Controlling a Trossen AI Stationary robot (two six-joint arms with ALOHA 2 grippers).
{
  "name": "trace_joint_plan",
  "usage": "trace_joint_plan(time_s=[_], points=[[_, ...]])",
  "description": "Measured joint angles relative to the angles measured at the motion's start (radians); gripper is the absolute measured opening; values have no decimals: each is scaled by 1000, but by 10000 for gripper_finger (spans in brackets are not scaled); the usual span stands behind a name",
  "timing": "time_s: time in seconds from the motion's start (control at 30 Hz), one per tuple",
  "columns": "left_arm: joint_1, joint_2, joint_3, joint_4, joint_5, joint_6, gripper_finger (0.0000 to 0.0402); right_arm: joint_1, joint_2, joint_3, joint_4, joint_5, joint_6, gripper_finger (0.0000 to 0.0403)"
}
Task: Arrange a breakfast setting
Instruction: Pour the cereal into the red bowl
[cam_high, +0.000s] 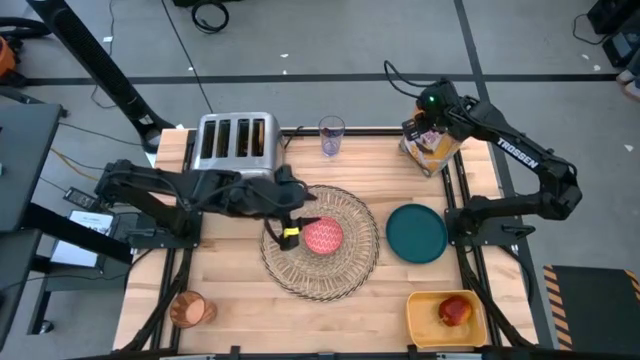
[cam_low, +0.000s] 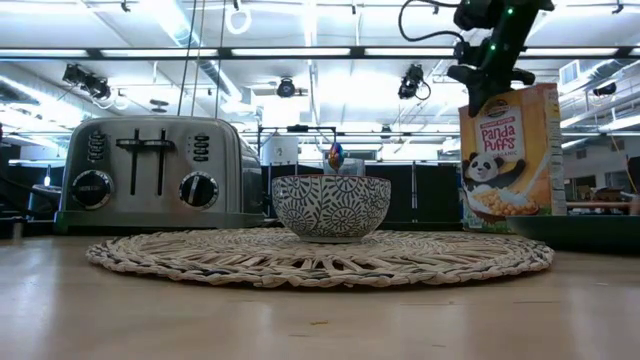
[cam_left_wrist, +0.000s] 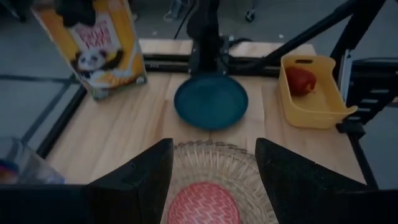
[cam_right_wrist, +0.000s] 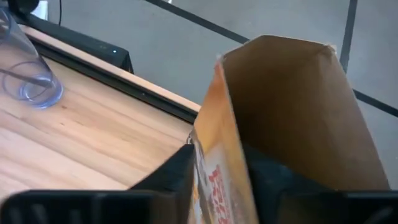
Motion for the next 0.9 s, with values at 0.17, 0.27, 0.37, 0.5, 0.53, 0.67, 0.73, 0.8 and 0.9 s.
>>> trace_joint_plan(time_s=[0.17, 0.27, 0.37, 0.5, 0.53, 0.67, 0.73, 0.8, 0.9], points=[[1, 0, 38, -17, -1, 28, 235, -6, 0, 0, -18, 6, -35, 15], [3, -1, 51, -66, -2, 44, 235, -18, 0, 2, -24, -19, -58, 12], [12, -16, 52, -102, -3, 45, 235, -23, -13, 2, -33, -56, -66, 7], [30, -41, 54, -120, -11, 45, 235, -2, -44, 18, -40, -82, -107, 5], [36, -46, 54, -117, -17, 45, 235, 5, -50, 29, -40, -85, -121, 5], [51, -64, 55, -123, -35, 45, 235, 41, -56, 90, -76, -124, -210, 3], [58, -68, 53, -144, -35, 44, 235, 67, -56, 125, -104, -163, -257, 3], [65, -69, 53, -145, -35, 43, 235, 101, -56, 158, -128, -204, -293, 2], [69, -70, 51, -158, -36, 30, 235, 157, -56, 198, -148, -261, -314, 2]])
